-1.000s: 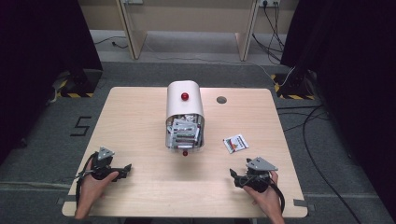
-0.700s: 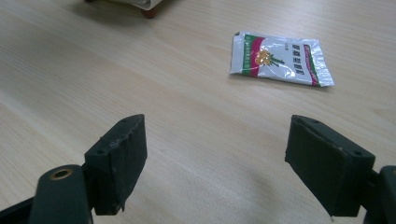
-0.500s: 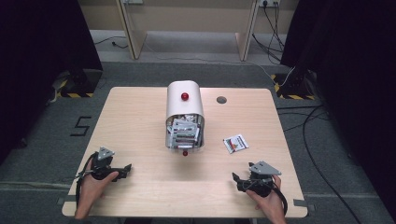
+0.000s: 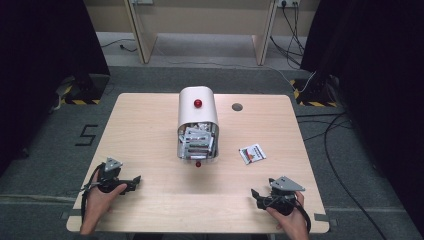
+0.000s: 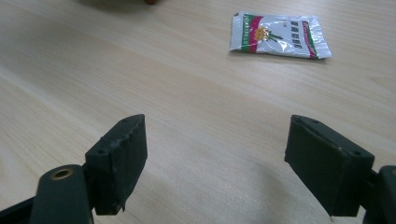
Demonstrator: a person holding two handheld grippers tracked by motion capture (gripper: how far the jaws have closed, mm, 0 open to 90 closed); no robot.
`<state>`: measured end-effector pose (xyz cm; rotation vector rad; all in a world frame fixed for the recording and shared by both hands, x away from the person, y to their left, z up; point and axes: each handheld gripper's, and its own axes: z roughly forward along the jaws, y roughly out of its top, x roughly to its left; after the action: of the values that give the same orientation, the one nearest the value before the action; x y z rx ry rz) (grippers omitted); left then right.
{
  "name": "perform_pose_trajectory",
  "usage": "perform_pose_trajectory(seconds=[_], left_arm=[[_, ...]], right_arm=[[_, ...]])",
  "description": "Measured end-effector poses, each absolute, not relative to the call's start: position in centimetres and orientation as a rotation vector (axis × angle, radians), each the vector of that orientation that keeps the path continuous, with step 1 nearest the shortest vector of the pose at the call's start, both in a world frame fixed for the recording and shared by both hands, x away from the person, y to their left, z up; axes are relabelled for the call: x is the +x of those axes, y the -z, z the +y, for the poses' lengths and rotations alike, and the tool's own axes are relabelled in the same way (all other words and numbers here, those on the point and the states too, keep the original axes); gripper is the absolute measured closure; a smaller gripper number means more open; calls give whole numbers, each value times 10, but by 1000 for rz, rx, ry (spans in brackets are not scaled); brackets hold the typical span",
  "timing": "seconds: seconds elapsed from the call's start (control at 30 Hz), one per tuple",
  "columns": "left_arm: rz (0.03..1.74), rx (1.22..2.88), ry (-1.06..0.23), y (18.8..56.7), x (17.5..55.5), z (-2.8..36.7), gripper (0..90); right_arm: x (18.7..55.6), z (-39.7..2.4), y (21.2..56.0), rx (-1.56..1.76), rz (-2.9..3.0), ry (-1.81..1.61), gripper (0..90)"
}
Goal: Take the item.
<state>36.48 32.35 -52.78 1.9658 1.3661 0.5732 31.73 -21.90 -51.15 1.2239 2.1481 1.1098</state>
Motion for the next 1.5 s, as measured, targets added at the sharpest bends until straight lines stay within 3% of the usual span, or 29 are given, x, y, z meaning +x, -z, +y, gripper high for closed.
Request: perform_pose_trajectory(seconds=[0.87,1.5], left_arm=[[1367,1967,-574,528,365,323,0],[1367,1967,-574,528,365,323,0]], right_arm=[[299,-233,514,1248,2113,-1120,215],[276,-236,526,1266,2083,-1146,163]])
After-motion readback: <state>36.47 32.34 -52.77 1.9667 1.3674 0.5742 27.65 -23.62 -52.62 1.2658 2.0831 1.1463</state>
